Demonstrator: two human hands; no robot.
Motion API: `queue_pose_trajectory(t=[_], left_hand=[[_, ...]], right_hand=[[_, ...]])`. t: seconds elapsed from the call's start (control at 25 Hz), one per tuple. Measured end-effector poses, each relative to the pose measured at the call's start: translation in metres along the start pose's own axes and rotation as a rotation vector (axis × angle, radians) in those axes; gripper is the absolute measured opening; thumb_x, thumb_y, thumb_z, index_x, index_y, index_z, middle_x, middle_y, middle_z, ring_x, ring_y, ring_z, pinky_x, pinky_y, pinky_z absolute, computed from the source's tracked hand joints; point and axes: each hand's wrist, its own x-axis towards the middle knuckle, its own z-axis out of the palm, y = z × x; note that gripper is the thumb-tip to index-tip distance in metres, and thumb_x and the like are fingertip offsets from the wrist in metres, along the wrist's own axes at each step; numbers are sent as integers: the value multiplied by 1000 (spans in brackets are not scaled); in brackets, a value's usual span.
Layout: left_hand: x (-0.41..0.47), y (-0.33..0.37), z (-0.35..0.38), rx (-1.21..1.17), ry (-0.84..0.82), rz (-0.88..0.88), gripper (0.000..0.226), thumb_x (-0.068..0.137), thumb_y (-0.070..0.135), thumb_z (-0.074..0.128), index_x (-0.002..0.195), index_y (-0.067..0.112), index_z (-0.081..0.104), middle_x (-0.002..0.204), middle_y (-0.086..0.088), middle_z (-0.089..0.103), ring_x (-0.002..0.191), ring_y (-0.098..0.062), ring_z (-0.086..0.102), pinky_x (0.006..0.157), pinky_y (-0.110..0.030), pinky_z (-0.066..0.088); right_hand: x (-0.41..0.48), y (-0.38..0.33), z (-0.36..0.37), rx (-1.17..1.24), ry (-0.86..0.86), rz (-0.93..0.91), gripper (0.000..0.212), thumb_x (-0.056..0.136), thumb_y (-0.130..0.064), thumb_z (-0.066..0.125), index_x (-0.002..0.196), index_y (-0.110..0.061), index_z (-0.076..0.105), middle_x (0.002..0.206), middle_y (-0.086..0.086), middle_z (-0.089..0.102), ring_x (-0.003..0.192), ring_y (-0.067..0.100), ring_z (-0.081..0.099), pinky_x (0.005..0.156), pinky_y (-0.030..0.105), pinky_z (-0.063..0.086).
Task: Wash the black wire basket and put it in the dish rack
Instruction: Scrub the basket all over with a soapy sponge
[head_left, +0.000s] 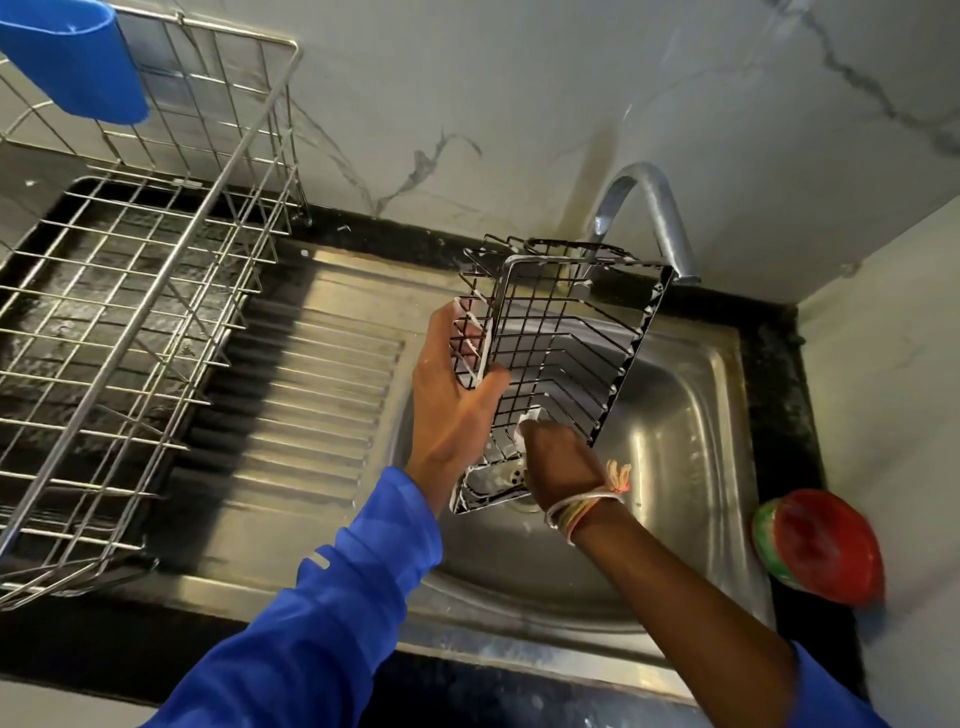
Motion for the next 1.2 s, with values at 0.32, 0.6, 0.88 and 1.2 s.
queue_pose_trajectory(t=[0.32,0.6,0.88,1.2], left_hand=[[20,3,-14,132,-60,-57,40,79,21,61,119,16,53,89,12,58,78,2,53,75,-17,47],[44,24,13,432,-345,-213,63,92,33,68,146,17,41,139,-2,57,97,-9,56,86,-27,39],[49,25,13,486,-595,-247,102,70,65,78,153,35,27,151,-3,47,122,-22,57,104,-47,49],[-73,-34,-57,-84,-259,-420,125,53,76,82,157,44,21,151,18,43,130,6,50,101,-28,47]], right_hand=[[-27,6,3,89,40,6,29,89,-20,56,117,-12,56,124,7,51,109,28,55,86,36,48],[-30,-9,24,297,-71,-10,62,81,-22,65,137,-21,38,124,6,62,108,26,63,86,33,52],[-38,-20,32,88,-19,77,30,89,-21,59,120,-18,60,122,4,58,96,23,65,73,32,53],[-36,-33,37,127,-85,121,36,97,-20,43,132,-23,53,132,-1,54,109,19,59,86,28,47]])
